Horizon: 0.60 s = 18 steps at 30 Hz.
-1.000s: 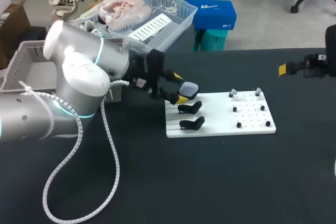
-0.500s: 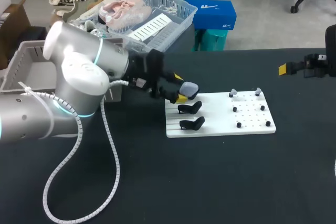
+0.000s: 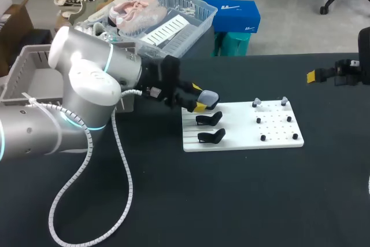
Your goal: Pick up each earbud case from the left stands, insert the matching earbuds, close the lid, and place the case in the box.
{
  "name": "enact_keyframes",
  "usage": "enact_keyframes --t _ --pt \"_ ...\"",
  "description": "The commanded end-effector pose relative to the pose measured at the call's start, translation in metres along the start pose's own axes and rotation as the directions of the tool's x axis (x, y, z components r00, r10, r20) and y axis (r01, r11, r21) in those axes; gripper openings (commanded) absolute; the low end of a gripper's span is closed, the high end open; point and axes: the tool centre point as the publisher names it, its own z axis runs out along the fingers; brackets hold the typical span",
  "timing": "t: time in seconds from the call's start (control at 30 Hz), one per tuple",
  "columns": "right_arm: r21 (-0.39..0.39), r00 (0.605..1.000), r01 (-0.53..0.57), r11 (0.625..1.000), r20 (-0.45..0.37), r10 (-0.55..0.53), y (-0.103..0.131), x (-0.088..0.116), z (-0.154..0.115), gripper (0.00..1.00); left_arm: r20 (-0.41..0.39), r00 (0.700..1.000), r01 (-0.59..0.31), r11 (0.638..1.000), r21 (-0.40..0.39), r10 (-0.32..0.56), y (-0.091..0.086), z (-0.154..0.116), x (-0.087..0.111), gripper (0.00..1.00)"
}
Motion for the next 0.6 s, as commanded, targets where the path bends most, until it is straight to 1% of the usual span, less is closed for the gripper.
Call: enact_keyframes --t 0.03,0.33,0.43,0.47,0.5,0.6 --pt "0.000 1.000 0.001 1.000 0.000 -0.001 -0.0003 0.0003 0.0000 1.00 0.001 1.000 -0.001 1.000 -0.003 0.001 0.0018 0.0022 0.0006 0.67" --pt "0.000 1.000 0.001 1.000 0.000 -0.001 -0.0003 0.0003 0.0000 1.00 0.003 1.000 0.001 1.000 -0.012 -0.001 0.0032 0.0029 0.0004 0.63" --pt "0.000 1.000 0.001 1.000 0.000 -0.001 -0.0003 0.0003 0.0000 1.00 0.003 1.000 0.001 1.000 -0.017 -0.001 0.0033 0.0030 0.0005 0.58" --pt "0.000 1.000 0.001 1.000 0.000 -0.001 -0.0003 0.0003 0.0000 1.00 0.003 1.000 0.001 1.000 -0.018 -0.001 0.0032 0.0030 0.0006 0.52" --pt "0.000 1.000 0.001 1.000 0.000 -0.001 -0.0003 0.0003 0.0000 1.00 0.003 1.000 0.001 1.000 -0.019 -0.001 0.0032 0.0030 0.0006 0.50" --pt "0.000 1.000 0.001 1.000 0.000 -0.001 -0.0003 0.0003 0.0000 1.00 0.002 1.000 0.002 1.000 -0.021 -0.002 0.0021 0.0030 0.0011 0.51"
